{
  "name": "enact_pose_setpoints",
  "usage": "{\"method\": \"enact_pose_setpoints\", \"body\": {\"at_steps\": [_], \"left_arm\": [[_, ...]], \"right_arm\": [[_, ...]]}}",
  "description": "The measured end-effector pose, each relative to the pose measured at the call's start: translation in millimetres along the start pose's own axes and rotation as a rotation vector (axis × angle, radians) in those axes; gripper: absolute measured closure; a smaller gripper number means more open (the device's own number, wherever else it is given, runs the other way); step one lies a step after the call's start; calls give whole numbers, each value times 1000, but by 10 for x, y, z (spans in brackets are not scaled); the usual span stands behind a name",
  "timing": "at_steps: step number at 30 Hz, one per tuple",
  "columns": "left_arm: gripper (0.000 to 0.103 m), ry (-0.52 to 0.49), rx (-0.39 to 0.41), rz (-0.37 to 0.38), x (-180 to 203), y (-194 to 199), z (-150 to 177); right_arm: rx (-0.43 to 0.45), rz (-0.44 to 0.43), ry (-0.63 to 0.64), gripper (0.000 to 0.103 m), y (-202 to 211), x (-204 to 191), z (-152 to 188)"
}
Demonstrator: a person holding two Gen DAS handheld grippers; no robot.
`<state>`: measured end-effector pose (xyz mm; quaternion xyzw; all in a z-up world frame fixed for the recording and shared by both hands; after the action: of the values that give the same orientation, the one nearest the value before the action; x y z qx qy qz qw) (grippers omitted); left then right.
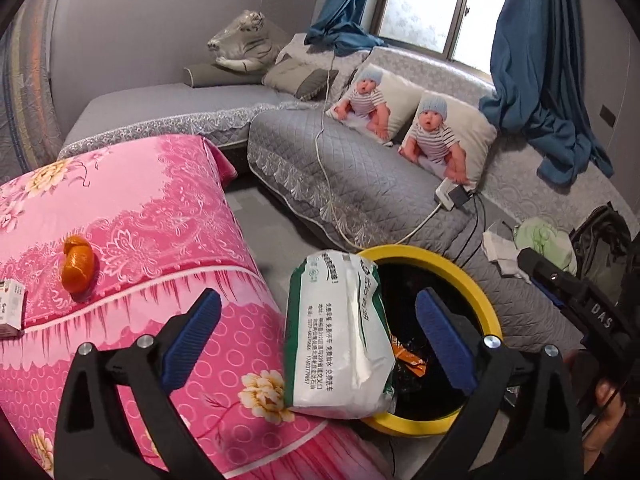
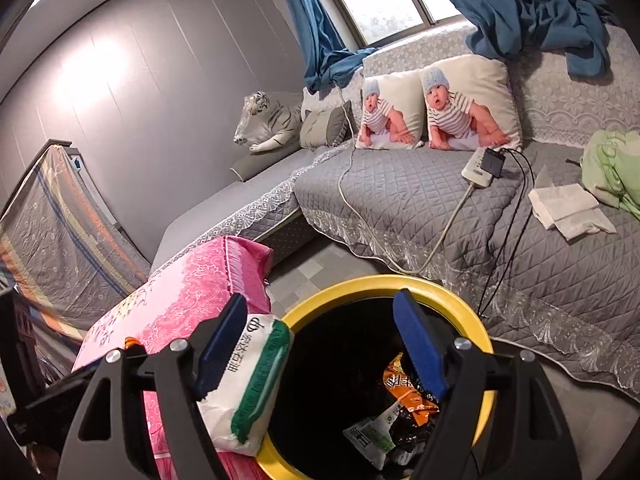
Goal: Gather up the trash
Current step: 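Grasp the remaining orange peel on the bed with the right gripper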
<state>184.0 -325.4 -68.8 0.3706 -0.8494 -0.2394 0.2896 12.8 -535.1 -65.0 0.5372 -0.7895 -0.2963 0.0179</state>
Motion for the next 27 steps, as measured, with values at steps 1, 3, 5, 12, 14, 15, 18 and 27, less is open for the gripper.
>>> {"method": "enact_pose_setpoints", "body": {"at_steps": [1, 3, 5, 12, 14, 15, 18, 27], "left_arm": [[9, -6, 1, 16, -7, 35, -16], [9, -12, 11, 27, -42, 107, -30], [9, -10, 22, 45, -73, 167, -32], [8, -47, 73, 97, -196, 472, -3], [8, -44, 111, 85, -292, 612, -2], [8, -36, 120, 83, -364, 682, -2], [8, -9, 133, 73, -571, 838, -15], [8, 108, 273, -110, -1475, 1474, -31]], "right_arm": [[0, -2, 2, 30, 3, -13, -7], [-3, -20, -4, 30, 7, -61, -14], [-1, -30, -4, 30, 22, -113, -24], [2, -47, 31, 30, 101, -297, -89], [10, -52, 45, 30, 140, -353, -112], [14, -55, 53, 30, 155, -383, -120], [18, -67, 67, 30, 170, -475, -139], [-19, -127, 118, 30, 24, -827, -137]]}}
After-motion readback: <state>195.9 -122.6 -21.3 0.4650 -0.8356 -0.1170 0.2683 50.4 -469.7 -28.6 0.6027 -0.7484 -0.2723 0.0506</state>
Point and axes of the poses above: each gripper's, at about its wrist camera, not at the fingertips, and y roughly against the way its jaws point, x to its right, z to its underside, the point moved 1 cm from there along -y, roughly the way its jaws point, and after that the axes turned 9 degrees about y, right-handed, at the moved point
